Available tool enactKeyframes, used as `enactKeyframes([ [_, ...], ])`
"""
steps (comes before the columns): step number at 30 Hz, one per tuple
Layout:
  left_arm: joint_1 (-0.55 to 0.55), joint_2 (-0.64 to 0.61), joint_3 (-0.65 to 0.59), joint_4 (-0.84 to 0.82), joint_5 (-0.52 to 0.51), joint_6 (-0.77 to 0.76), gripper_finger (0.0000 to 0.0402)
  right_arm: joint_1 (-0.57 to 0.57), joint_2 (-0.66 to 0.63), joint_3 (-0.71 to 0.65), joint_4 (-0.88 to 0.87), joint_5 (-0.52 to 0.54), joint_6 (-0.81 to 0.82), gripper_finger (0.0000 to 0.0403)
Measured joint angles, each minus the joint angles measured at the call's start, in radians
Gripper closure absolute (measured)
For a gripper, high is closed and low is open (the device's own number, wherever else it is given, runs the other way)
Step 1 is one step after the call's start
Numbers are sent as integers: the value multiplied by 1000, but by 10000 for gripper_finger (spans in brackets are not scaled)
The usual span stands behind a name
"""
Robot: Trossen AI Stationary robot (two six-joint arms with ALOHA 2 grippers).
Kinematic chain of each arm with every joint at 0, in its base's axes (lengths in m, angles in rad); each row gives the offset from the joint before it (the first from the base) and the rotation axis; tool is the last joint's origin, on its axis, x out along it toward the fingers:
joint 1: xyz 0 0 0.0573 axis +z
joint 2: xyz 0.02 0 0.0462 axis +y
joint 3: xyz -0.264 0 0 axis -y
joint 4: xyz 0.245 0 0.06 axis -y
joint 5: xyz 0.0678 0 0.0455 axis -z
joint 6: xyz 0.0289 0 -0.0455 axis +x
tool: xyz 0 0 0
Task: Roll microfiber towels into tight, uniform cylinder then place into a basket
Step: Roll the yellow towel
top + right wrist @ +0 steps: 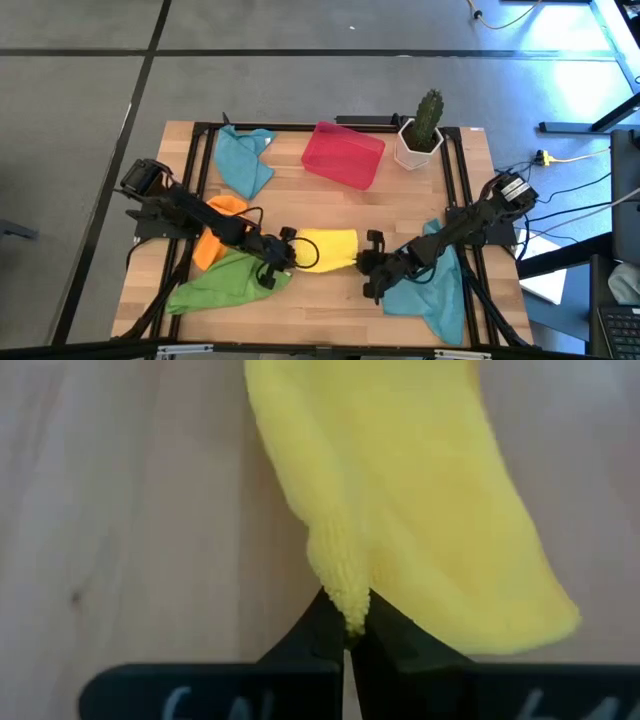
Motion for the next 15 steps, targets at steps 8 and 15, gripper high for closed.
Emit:
enactKeyframes([
  [8,92,-111,-22,-107,91,-28,401,-58,-8,2,-15,-176,123,397],
  [15,176,-82,-41,-113,168,-34,401,-129,-9,-5,-10,-264,206,397],
])
